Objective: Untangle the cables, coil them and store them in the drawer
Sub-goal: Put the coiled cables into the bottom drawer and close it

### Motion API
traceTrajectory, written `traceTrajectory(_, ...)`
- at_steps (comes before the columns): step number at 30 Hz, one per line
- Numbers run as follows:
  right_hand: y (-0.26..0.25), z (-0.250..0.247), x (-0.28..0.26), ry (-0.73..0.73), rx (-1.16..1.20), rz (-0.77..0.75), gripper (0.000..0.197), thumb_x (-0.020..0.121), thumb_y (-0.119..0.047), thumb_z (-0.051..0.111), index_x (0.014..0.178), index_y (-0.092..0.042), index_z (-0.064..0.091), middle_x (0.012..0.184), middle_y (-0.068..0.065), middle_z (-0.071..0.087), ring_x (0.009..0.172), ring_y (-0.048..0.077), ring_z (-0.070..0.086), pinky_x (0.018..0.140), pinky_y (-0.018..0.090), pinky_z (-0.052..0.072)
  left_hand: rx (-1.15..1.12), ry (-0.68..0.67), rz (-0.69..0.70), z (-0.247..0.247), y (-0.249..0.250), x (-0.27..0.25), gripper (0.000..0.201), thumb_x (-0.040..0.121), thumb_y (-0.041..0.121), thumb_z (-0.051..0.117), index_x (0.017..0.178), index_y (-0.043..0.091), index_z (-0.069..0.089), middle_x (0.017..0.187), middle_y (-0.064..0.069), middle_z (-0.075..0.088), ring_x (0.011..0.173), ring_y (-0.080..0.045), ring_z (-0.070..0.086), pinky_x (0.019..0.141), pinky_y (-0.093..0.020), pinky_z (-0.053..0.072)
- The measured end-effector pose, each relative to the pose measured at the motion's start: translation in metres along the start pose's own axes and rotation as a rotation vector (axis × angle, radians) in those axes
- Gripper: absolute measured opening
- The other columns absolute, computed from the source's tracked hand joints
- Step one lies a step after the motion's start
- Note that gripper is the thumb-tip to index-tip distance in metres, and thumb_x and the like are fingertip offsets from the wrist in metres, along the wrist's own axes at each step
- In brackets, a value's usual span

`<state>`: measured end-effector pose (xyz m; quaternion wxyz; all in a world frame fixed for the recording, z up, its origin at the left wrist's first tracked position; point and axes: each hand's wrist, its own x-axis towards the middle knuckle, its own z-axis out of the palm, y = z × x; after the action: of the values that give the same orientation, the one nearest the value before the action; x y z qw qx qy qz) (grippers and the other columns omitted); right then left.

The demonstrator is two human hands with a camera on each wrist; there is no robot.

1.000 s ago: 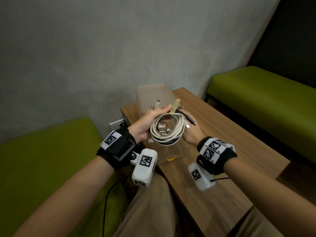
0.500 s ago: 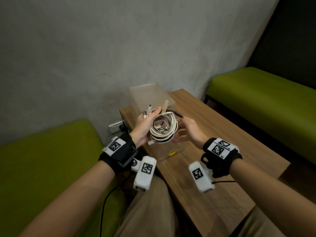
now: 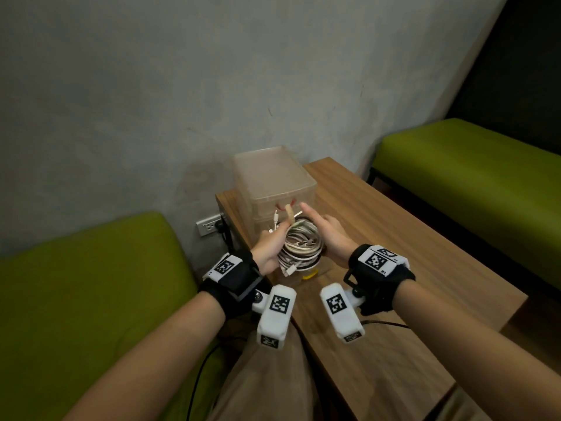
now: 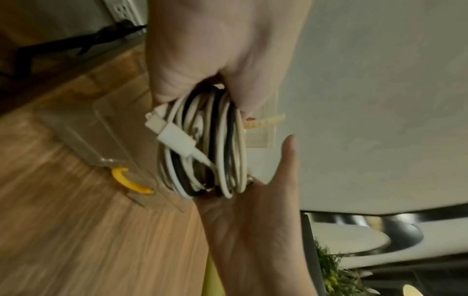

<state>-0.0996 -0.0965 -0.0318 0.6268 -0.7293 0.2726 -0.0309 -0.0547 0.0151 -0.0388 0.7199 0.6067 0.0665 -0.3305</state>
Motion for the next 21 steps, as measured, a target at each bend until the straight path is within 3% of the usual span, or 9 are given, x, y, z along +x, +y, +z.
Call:
traceTrajectory(3,-0.004,0.005,-0.009,-0.058,-0.151,-0.105,0.064,0.065,-0.068,0.066,0.09,-0.01,0.068,0.085,0.004,0.072,0.079,0.018,0.068,0.078,0.037,0.054,0.043,0.044,-0.014,0.0,-0.004,0.009,0.077,0.082,0.043,0.062,0.135,-0.004,0.033,0.122,-0.022,0.059,0.101,-0.031,0.064,0.084,-0.039,0.054)
traceTrajectory(5,0.0,0.008,-0.009,0.047,-0.262,-0.1,0.046,0.084,-0.053,0.056,0.076,-0.008,0.06,0.075,0.004,0.064,0.072,0.021,0.06,0.061,0.032,0.043,0.098,0.071,-0.015,0.003,-0.008,0.012,0.086,0.076,0.055,0.06,0.135,-0.001,0.035,0.122,-0.019,0.059,0.103,-0.029,0.063,0.089,-0.04,0.052)
traceTrajectory(7,0.008,0.011,-0.006,0.146,-0.355,-0.074,0.043,0.09,-0.047,0.049,0.087,-0.005,0.057,0.09,0.013,0.064,0.089,0.031,0.059,0.061,0.031,0.035,0.187,0.104,-0.009,0.008,-0.006,0.003,0.08,0.083,0.06,0.048,0.134,-0.001,0.035,0.128,-0.018,0.054,0.111,-0.029,0.058,0.096,-0.04,0.048)
traceTrajectory(10,0.01,0.013,-0.005,0.148,-0.328,-0.028,0.057,0.089,-0.055,0.044,0.109,-0.003,0.054,0.115,0.02,0.06,0.109,0.035,0.055,0.074,0.03,0.036,0.347,0.125,0.003,0.011,-0.012,0.007,0.077,0.089,0.058,0.037,0.14,0.001,0.027,0.144,-0.016,0.038,0.128,-0.029,0.042,0.101,-0.034,0.037)
traceTrajectory(13,0.006,0.011,-0.008,0.079,-0.173,0.056,0.074,0.086,-0.064,0.04,0.128,-0.004,0.046,0.133,0.017,0.049,0.121,0.031,0.047,0.093,0.037,0.035,0.407,0.159,0.014,0.012,-0.014,0.012,0.068,0.094,0.047,0.038,0.14,0.0,0.025,0.146,-0.017,0.034,0.131,-0.03,0.038,0.105,-0.037,0.035)
traceTrajectory(15,0.003,0.011,-0.009,0.05,-0.129,0.047,0.075,0.082,-0.065,0.046,0.126,-0.003,0.047,0.129,0.014,0.052,0.114,0.027,0.05,0.095,0.037,0.036,0.439,0.197,0.023,0.013,-0.012,0.012,0.062,0.095,0.038,0.04,0.14,-0.002,0.024,0.144,-0.019,0.036,0.13,-0.031,0.039,0.105,-0.039,0.037)
traceTrajectory(18,0.005,0.019,-0.003,0.093,-0.284,0.022,0.073,0.074,-0.061,0.062,0.117,-0.005,0.049,0.122,0.011,0.058,0.108,0.027,0.055,0.089,0.036,0.043,0.486,0.299,0.054,0.015,-0.014,0.009,0.06,0.094,0.025,0.045,0.137,-0.008,0.02,0.136,-0.021,0.043,0.124,-0.032,0.045,0.102,-0.04,0.04)
traceTrajectory(21,0.006,0.026,0.001,0.158,-0.376,0.019,0.053,0.077,-0.047,0.064,0.111,-0.006,0.053,0.116,0.013,0.06,0.108,0.032,0.055,0.086,0.036,0.044,0.554,0.366,0.106,0.016,-0.017,0.007,0.048,0.091,0.015,0.048,0.128,-0.008,0.028,0.128,-0.018,0.048,0.118,-0.03,0.049,0.097,-0.035,0.04)
